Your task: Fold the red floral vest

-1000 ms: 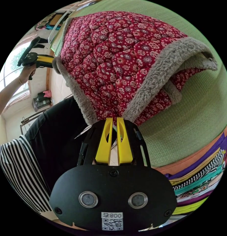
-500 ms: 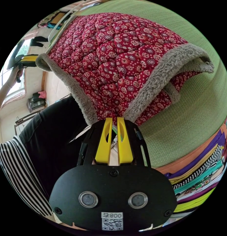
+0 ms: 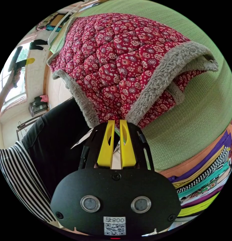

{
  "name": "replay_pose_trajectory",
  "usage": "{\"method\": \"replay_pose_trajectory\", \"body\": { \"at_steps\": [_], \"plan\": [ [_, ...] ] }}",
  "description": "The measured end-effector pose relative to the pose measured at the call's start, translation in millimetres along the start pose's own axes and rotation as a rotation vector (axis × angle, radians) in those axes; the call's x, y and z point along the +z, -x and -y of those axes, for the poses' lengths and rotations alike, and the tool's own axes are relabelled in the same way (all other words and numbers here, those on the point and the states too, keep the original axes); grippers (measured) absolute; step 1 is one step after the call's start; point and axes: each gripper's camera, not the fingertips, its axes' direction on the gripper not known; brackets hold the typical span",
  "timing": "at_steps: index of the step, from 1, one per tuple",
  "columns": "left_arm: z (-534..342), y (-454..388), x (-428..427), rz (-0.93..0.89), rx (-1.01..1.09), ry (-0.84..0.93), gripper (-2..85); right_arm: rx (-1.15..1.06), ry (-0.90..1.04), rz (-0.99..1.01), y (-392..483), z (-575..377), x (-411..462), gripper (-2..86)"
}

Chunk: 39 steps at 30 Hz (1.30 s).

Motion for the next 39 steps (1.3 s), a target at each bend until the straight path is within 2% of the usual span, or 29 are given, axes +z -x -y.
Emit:
{"method": "replay_pose_trajectory", "body": {
  "at_steps": [6, 9, 16, 27, 31, 36, 39],
  "plan": [
    [34, 22, 68, 0.067, -0.100, 0.142, 0.5, 0.055, -0.031, 0.073, -20, -8, 2, 3.9],
    [46, 39, 105, 0.185, -0.216, 0.282, 0.2, 0.095, -0.056, 0.138, -34, -16, -1, 4.1],
    [61, 33, 107, 0.269, -0.204, 0.301, 0.1, 0.213, -0.225, 0.392, -63, -60, -22, 4.4],
    [79, 26, 109, 0.299, -0.187, 0.326, 0.1, 0.303, -0.304, 0.540, -92, -95, -37, 0.3],
    [83, 13, 98, 0.285, -0.156, 0.270, 0.1, 0.248, -0.330, 0.518, -80, -60, -44, 0.1],
    [92, 14, 94, 0.292, -0.180, 0.264, 0.0, 0.180, -0.078, 0.355, -61, -9, 0, 0.0],
    [89, 11, 80, 0.296, -0.186, 0.212, 0.1, 0.228, -0.111, 0.392, -63, -9, -7, 0.0]
  ]
}}
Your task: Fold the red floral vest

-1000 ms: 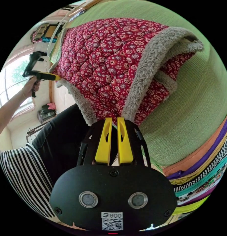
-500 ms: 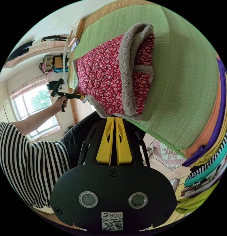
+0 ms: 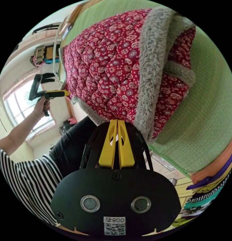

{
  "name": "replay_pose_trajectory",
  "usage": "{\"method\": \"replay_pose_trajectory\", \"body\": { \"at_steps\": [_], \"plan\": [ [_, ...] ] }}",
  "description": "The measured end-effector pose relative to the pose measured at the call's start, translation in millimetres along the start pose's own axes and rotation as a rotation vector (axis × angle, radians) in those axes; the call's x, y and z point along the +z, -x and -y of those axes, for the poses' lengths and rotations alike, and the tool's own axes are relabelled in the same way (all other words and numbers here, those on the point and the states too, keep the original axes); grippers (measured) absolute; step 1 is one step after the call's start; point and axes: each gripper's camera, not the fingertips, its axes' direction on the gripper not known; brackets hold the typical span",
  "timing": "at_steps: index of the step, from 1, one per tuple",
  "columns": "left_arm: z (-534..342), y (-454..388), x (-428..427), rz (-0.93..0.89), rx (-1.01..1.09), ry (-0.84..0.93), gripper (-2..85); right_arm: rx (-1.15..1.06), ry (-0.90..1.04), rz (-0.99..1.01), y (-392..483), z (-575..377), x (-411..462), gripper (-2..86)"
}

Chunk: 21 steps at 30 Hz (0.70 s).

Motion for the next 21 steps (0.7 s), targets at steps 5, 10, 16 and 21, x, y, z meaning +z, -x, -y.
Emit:
{"method": "replay_pose_trajectory", "body": {
  "at_steps": [5, 10, 16, 21],
  "plan": [
    [-5, -1, -44, -0.111, 0.002, -0.213, 0.2, -0.044, -0.102, -0.050, 18, -11, -39, 0.0],
    [46, -15, -67, -0.031, 0.072, -0.286, 0.2, -0.142, -0.336, -0.126, 59, 39, -95, 0.1],
    [117, -23, -56, 0.116, 0.056, -0.183, 0.1, -0.281, -0.213, -0.353, 105, 131, -61, 0.1],
    [122, -24, -54, 0.115, 0.051, -0.186, 0.1, -0.246, -0.121, -0.409, 103, 156, -33, 0.1]
  ]
}}
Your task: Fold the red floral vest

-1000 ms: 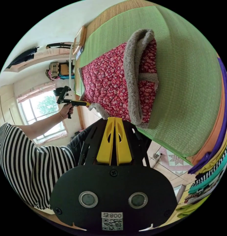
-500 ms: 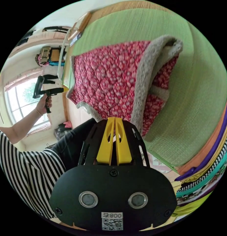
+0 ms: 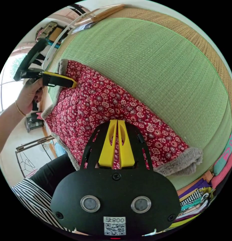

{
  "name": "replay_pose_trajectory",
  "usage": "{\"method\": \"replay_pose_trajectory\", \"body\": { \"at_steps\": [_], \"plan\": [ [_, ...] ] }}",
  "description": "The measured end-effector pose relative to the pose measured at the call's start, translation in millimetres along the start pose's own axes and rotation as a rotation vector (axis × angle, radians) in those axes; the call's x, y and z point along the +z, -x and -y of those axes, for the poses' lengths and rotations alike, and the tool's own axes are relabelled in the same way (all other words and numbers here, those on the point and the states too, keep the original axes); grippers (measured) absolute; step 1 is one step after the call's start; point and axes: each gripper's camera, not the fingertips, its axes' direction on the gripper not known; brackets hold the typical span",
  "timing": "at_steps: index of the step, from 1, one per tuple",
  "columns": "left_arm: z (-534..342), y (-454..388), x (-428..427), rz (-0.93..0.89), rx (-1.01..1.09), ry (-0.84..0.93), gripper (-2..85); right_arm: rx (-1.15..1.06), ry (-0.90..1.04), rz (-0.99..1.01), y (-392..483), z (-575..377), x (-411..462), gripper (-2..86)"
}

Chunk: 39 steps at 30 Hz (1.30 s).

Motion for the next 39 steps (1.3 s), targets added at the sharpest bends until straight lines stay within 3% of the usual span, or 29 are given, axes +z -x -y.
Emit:
{"method": "replay_pose_trajectory", "body": {
  "at_steps": [3, 5, 8, 12, 22, 27, 33, 37, 39],
  "plan": [
    [-19, -13, -19, -0.024, 0.066, -0.120, 0.1, 0.032, -0.069, 0.082, -8, -7, -24, 0.1],
    [-28, -31, -25, -0.137, 0.146, -0.181, 0.1, 0.063, -0.136, 0.088, -13, -19, -44, 0.0],
    [-18, -50, -8, -0.159, 0.201, -0.143, 0.1, 0.139, -0.199, 0.028, -25, -40, -62, 0.0],
    [6, -52, 33, -0.094, 0.195, -0.010, 0.1, 0.260, -0.117, 0.043, -56, -40, -36, 0.0],
    [-36, -38, 14, -0.232, 0.195, -0.076, 0.1, 0.204, -0.188, 0.082, -26, -59, -72, 0.1],
    [-35, -20, 51, -0.242, 0.129, 0.029, 0.1, 0.178, 0.020, 0.052, -11, -69, -17, 0.1],
    [-64, 4, 17, -0.275, 0.132, -0.069, 0.1, 0.178, -0.107, 0.099, -1, -63, -56, 0.0],
    [-88, 44, 25, -0.166, -0.004, -0.045, 0.2, 0.112, -0.026, 0.128, 16, -56, -37, 0.0],
    [-90, 63, 39, -0.239, -0.041, -0.017, 0.2, 0.084, 0.054, 0.096, 20, -47, -15, 0.0]
  ]
}}
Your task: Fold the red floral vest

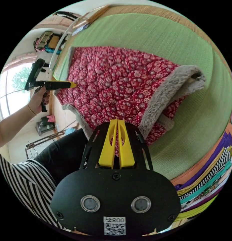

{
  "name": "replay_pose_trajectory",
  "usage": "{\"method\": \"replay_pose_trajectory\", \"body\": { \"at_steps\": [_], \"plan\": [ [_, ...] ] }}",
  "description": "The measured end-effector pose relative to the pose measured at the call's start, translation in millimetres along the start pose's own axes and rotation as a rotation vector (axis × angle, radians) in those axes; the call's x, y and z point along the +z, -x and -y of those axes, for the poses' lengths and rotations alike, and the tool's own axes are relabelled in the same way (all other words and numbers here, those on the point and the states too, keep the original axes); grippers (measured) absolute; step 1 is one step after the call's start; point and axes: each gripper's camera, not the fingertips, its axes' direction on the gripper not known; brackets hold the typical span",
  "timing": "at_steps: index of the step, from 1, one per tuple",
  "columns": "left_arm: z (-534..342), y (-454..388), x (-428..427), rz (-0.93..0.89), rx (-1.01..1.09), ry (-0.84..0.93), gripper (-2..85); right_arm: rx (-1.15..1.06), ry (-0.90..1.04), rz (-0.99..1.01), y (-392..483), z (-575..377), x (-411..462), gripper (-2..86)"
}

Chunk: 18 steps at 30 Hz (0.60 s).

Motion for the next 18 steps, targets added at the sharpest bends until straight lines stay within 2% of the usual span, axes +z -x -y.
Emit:
{"method": "replay_pose_trajectory", "body": {
  "at_steps": [1, 3, 6, 12, 15, 18],
  "plan": [
    [-1, 11, 0, -0.060, -0.052, -0.011, 0.2, 0.004, 0.037, 0.004, -1, 7, 6, 0.1],
    [-6, 17, -10, -0.104, -0.068, -0.066, 0.3, 0.009, -0.015, 0.035, 2, 13, -10, 0.1],
    [-21, 22, -29, -0.065, -0.025, -0.105, 0.3, -0.028, -0.125, 0.045, 14, 26, -41, 0.1],
    [-45, 73, -37, 0.009, -0.148, -0.120, 0.3, -0.164, -0.213, -0.020, 42, 104, -57, 0.0],
    [-48, 95, -32, -0.049, -0.162, -0.110, 0.6, -0.209, -0.131, -0.061, 55, 148, -38, 0.1],
    [-63, 107, -49, -0.115, -0.164, -0.187, 1.4, -0.230, -0.044, -0.129, 61, 169, -16, 0.1]
  ]
}}
